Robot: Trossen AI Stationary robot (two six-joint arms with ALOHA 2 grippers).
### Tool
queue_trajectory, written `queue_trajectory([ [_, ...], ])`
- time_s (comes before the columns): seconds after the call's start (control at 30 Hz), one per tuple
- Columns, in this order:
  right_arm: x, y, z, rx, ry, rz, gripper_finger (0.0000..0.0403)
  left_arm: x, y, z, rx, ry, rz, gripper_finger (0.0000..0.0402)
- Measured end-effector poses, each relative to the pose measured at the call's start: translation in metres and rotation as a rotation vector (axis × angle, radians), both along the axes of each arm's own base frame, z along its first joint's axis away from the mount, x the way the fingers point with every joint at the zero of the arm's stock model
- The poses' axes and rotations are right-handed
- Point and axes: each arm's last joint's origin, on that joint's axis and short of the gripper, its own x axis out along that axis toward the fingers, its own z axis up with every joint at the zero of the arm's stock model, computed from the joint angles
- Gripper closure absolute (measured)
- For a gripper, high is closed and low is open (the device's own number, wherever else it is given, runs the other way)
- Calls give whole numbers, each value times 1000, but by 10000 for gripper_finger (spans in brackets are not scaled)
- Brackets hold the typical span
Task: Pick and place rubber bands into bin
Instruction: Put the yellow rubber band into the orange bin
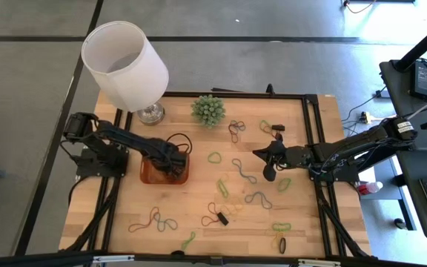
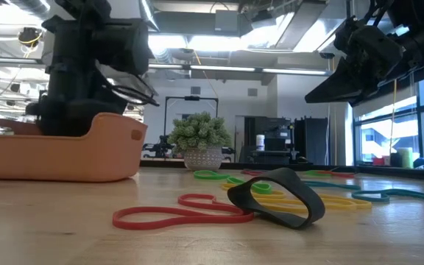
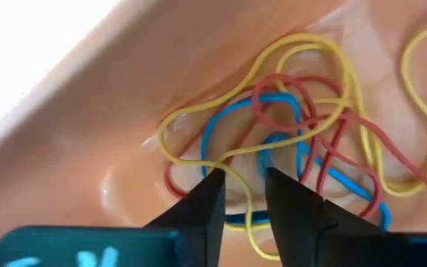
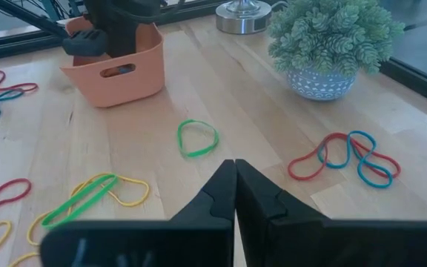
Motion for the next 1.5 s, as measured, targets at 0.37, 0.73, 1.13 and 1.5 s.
queue_trajectory([
  [0.37,0,0,0,-3,7,1,396,8,0,47,36,120,-204,317],
  [0.73,0,0,-1,-1,7,0,395,19,-8,75,94,43,-498,396],
  [1.13,0,0,0,2,-3,0,395,-31,-19,101,270,-404,-736,399],
  [1.5,15,3,26,-1,-105,9,378,-78,0,94,385,-730,-872,399],
])
